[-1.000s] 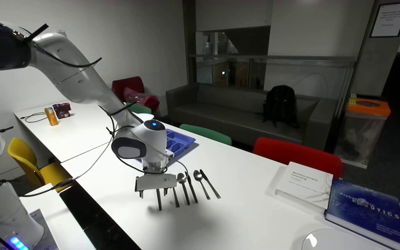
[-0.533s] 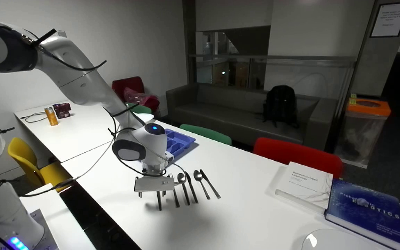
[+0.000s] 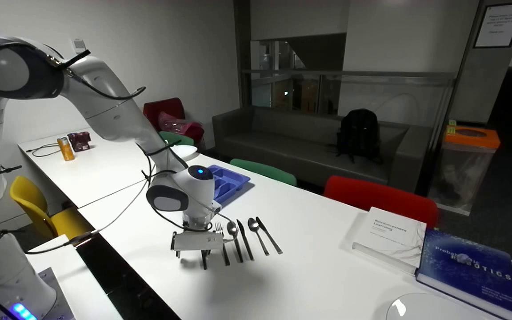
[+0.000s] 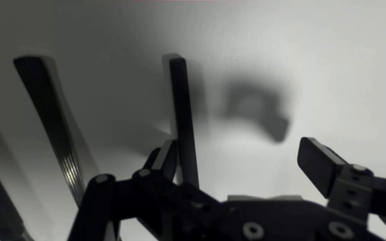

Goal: Pick up the silver cutlery from the counter and place it on the blue tray

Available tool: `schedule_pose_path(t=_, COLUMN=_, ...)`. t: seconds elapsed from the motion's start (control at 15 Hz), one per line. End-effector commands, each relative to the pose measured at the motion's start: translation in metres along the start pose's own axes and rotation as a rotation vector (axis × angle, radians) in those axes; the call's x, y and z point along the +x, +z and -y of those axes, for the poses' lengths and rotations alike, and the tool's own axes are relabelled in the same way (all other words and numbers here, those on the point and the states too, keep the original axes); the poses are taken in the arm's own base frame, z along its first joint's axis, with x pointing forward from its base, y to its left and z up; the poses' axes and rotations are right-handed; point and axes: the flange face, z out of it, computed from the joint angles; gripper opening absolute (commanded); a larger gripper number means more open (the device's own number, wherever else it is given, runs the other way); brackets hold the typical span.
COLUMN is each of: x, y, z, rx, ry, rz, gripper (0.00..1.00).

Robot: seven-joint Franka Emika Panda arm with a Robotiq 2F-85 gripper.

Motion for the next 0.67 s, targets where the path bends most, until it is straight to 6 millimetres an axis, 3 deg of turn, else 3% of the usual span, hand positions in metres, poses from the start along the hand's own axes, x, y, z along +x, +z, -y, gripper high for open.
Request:
schedule_pose_path(t=0.0, x=0.0025, y=0.0034, z=-0.0109, rx=-0.017, ry=-0.049, rz=0.006, gripper=1.00)
schedule_pose_path(t=0.2, x=0.0041, y=0.0024, z=-0.0160, rx=-0.022, ry=-0.061, rz=0.014, gripper=1.00)
schedule_pose_path(t=0.27, x=0.0059, y=0.0036, z=-0.0154, rx=-0.022, ry=-0.065, rz=0.015, gripper=0.75)
schedule_pose_path(t=0.33, x=0.0064, y=0.0046, z=-0.0157, rx=-0.020, ry=-0.068, rz=0.017, gripper=0.74)
schedule_pose_path(t=0.6, x=0.0091, y=0.0064, z=-0.0143, rx=-0.018, ry=-0.074, rz=0.015, gripper=0.42)
